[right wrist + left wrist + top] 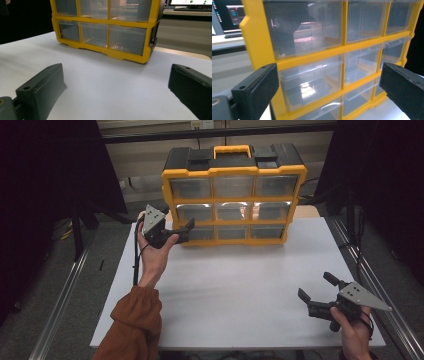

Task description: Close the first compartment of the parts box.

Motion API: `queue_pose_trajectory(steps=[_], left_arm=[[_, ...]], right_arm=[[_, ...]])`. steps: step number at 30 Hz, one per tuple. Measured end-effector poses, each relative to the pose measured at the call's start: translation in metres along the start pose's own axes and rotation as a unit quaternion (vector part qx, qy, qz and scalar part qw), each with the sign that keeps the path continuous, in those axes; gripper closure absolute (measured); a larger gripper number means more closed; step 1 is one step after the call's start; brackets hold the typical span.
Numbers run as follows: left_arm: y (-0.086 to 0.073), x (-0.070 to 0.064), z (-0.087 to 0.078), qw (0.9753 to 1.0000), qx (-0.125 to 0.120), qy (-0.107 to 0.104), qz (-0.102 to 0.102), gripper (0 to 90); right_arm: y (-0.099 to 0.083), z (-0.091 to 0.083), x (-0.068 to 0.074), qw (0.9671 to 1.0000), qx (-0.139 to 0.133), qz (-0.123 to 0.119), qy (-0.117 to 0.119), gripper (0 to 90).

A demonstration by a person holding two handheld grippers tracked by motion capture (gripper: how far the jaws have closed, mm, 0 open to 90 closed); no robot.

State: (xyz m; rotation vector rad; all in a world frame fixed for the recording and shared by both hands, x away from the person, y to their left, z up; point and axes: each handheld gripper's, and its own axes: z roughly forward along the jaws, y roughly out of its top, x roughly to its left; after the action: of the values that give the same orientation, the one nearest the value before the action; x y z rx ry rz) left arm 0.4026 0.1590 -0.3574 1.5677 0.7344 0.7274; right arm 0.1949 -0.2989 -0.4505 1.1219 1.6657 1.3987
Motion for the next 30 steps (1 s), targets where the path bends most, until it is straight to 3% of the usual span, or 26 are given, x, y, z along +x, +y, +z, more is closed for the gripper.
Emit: queue_pose_trajectory(steps=[2,6,9,13,14,15,20,25,26,27,30], left_arm=[[-0.007,0.0,-0.008,0.9999,-0.003,-0.003,-0.013,2.2],[-0.017,0.001,-0.016,0.9999,0.011,-0.009,-0.003,1.5],[-0.032,0.002,-0.023,0.9994,0.021,-0.004,-0.028,1.5],[-0.044,0.004,-0.028,0.9988,0.035,-0.006,-0.033,1.7],[-0.052,0.005,-0.032,0.9978,0.035,-0.017,-0.054,1.7],[-0.056,0.005,-0.033,0.9971,0.034,-0.012,-0.067,1.9],[-0.066,0.007,-0.04,0.9973,0.04,0.003,-0.062,2.2],[-0.073,0.006,-0.053,0.9977,0.051,-0.006,-0.044,2.4],[-0.074,0.004,-0.056,0.9976,0.048,-0.002,-0.05,2.4],[-0.075,0.004,-0.061,0.9977,0.055,-0.006,-0.04,2.5],[-0.074,0.002,-0.071,0.9977,0.056,-0.003,-0.038,2.6]], right_arm=[[0.0,0.0,0.0,1.0,0.0,0.0,0.001,0.5],[0.0,0.0,0.0,1.0,0.001,-0.001,0.0,0.5],[0.0,0.0,0.0,1.0,0.0,-0.003,-0.001,0.5],[0.0,0.0,0.0,1.0,0.0,-0.004,0.0,0.5],[0.0,0.0,0.0,1.0,-0.001,-0.004,-0.002,0.5],[0.0,0.0,0.0,1.0,0.0,-0.003,-0.002,0.5],[0.0,0.0,0.0,1.0,0.0,-0.004,-0.001,0.5],[0.0,0.0,0.0,1.0,0.0,-0.003,-0.001,0.5],[0.0,0.0,0.0,1.0,0.0,-0.003,-0.001,0.5],[0.0,0.0,0.001,1.0,0.0,-0.003,-0.001,0.5],[0.0,0.0,0.0,1.0,0.0,-0.003,-0.002,0.5]])
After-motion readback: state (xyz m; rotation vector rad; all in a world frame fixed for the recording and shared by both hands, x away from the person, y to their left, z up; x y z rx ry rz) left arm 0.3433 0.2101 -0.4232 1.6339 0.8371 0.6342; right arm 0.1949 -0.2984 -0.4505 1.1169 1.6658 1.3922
